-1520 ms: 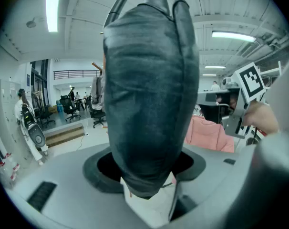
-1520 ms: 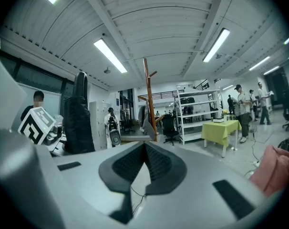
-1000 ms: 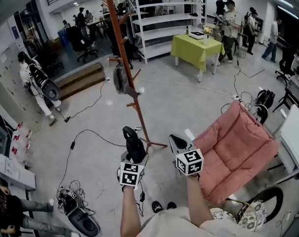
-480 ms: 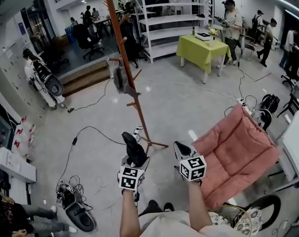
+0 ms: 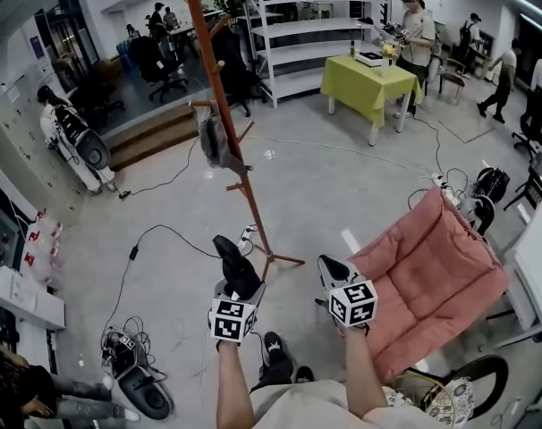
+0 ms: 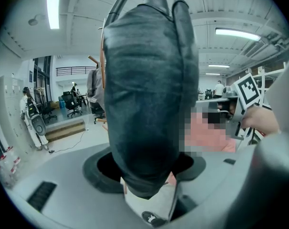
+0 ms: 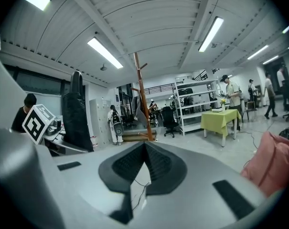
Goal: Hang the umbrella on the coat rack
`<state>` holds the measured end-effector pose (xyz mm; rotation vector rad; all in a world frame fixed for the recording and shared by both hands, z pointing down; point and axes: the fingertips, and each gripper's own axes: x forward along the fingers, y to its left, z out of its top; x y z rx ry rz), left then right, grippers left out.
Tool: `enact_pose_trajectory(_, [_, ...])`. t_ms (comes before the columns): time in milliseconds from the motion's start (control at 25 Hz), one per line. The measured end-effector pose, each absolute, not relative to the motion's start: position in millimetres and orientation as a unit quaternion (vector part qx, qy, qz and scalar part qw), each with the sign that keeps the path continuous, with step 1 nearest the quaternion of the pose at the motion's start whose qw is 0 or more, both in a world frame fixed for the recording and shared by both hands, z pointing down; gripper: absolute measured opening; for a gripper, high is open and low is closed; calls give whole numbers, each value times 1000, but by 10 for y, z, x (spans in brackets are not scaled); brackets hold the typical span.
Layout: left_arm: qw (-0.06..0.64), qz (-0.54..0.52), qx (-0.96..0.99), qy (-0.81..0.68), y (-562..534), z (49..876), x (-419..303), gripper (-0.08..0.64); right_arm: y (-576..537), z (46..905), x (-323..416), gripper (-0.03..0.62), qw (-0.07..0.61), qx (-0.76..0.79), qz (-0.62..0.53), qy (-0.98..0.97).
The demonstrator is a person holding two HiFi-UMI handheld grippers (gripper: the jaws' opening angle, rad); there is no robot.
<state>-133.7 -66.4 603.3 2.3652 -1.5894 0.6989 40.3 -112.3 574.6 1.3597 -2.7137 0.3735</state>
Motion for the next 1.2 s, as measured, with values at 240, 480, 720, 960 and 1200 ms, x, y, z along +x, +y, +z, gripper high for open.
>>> enact_pose_trajectory(240, [96,244,805,-531,-957,6008,-1364,267,-1392,5683,324,3,41,440,112,-890])
enact_pose_trajectory(480, [90,256,811,-518,-1282,6000,-1375,267,-1735,5630,260,5,40,447,108,-887])
enact_pose_trajectory(720, [94,269,813,-508,-1599,6014,-1482,267,-2059,5603,78,3,37,451,111,-885])
enact_pose_trajectory(960, [95,282,817,-494,-1881,6010,-1568,267,-2371,5580,-164,3,39,451,110,-885])
enact_pose_trajectory(1200, [86,289,821,-484,-2146,5943,-1679,267,-2682,5468,-378,3,30,453,102,-885])
